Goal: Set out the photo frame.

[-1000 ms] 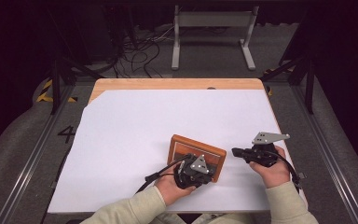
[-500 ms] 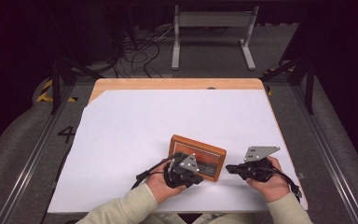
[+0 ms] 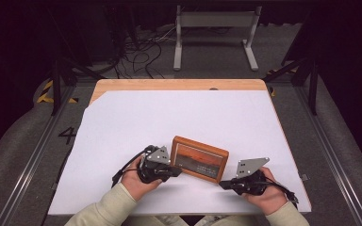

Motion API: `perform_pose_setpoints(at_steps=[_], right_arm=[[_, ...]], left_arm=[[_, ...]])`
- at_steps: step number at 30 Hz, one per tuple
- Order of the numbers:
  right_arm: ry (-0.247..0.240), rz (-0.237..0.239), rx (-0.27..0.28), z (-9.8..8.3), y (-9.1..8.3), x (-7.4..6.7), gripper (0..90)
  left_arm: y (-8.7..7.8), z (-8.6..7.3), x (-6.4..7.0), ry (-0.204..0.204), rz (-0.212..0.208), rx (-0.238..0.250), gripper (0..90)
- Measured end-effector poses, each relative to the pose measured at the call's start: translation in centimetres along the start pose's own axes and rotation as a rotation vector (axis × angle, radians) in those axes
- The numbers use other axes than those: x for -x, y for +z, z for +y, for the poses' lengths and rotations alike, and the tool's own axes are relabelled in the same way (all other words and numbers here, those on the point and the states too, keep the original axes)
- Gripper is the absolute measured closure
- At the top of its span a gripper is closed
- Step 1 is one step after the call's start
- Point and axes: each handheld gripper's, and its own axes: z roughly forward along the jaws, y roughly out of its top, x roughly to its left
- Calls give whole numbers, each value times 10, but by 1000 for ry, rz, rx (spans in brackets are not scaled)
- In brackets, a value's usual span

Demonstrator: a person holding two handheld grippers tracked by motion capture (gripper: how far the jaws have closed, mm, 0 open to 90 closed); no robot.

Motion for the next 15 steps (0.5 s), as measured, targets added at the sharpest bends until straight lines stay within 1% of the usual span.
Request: perform_pose_setpoints(at_steps=[3,7,9,11,13,14,15], right_arm=[[-1,-1,-6,1,7,0,900],[-15,9,-27,1,16,-1,900],[-24,3,-42,1,19,0,900],[-37,-16,-56,1,21,2,900],[-40,-15,-59,1,21,2,900],[-48,-16,-59,2,22,2,900],[-55,-18,-61,2,22,2,900]], left_arm=[[-8,-5,-9,-27,19,21,862],[-14,-9,-15,-60,29,37,856],[-14,-10,-17,-63,30,38,854],[-14,-11,-17,-69,29,36,854],[-16,-12,-18,-71,34,36,853],[-16,-12,-18,-68,34,36,853],[-17,-13,-19,-74,37,37,853]])
